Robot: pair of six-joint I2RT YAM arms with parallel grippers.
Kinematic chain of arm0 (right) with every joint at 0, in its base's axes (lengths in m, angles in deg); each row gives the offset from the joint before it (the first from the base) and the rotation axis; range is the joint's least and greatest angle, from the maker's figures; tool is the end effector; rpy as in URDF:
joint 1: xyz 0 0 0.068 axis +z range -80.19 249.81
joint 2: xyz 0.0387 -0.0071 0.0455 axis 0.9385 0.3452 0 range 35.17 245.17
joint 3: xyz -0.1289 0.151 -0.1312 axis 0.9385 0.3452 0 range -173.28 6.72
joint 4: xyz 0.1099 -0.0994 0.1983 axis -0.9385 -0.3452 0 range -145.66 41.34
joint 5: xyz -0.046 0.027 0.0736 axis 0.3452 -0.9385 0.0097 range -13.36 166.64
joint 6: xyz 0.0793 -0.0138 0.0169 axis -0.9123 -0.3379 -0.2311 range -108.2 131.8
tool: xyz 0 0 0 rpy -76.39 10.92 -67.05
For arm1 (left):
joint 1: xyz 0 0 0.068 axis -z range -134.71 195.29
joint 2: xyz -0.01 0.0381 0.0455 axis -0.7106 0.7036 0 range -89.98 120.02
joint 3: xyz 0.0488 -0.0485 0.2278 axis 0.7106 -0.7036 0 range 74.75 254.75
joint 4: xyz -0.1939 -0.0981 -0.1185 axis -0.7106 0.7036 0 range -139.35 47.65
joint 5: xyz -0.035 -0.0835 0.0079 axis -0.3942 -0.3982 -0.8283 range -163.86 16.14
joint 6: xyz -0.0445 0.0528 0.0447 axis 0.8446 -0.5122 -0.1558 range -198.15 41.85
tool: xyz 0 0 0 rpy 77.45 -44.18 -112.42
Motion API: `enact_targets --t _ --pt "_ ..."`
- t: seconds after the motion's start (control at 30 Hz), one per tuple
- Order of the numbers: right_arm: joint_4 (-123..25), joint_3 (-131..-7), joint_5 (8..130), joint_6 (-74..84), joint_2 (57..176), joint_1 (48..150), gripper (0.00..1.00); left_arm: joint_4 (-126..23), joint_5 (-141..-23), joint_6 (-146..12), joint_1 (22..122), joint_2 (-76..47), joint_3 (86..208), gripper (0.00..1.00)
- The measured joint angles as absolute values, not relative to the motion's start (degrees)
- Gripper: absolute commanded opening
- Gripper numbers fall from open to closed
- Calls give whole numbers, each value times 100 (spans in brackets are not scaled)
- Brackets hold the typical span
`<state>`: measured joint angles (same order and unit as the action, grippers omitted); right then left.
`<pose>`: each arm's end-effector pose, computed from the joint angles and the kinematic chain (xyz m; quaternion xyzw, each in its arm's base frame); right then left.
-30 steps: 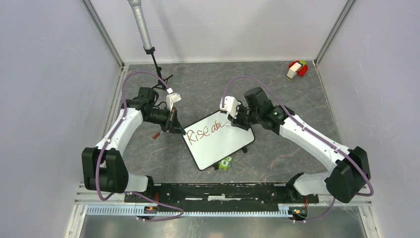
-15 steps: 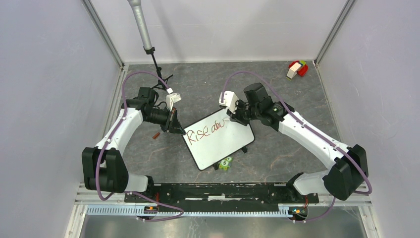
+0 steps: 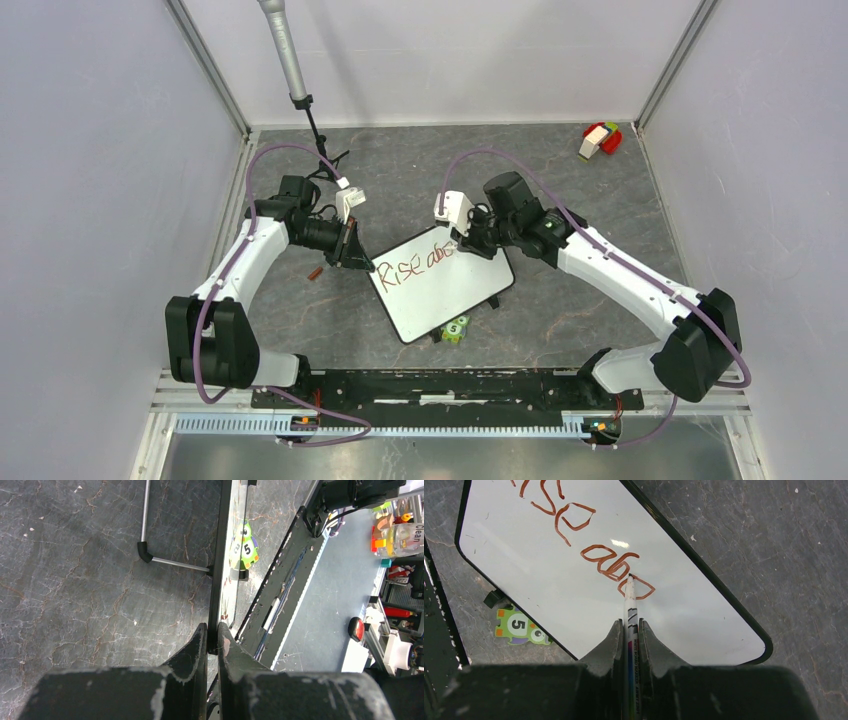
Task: Write a sentence on the whiteboard
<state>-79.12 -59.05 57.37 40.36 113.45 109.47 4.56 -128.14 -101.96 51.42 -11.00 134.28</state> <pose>0.2274 0.2193 0.2488 -0.5623 0.7110 0.1908 0.3767 0.2389 -0.0841 0.2062 0.2913 0.8336 -0.4262 0.1966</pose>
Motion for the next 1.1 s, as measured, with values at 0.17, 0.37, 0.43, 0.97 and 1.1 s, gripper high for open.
enact_targets --t 0.17,0.37,0.43,0.97,1.1 --pt "-7925 -5905 5737 4055 11345 10920 0 454 -12814 -10196 5142 -1100 13428 2" --pt "-7991 -5905 5715 4090 11255 10717 0 456 -12816 -10196 5142 -1100 13428 2" --pt "-8002 -5905 5717 4121 11223 10689 0 456 -12816 -10196 5142 -1100 13428 3" --pt "-7984 -5905 5934 4175 11203 10654 0 456 -12816 -10196 5142 -1100 13428 3" --pt "-7965 -5905 5934 4175 11214 10649 0 454 -12814 -10196 5142 -1100 13428 2"
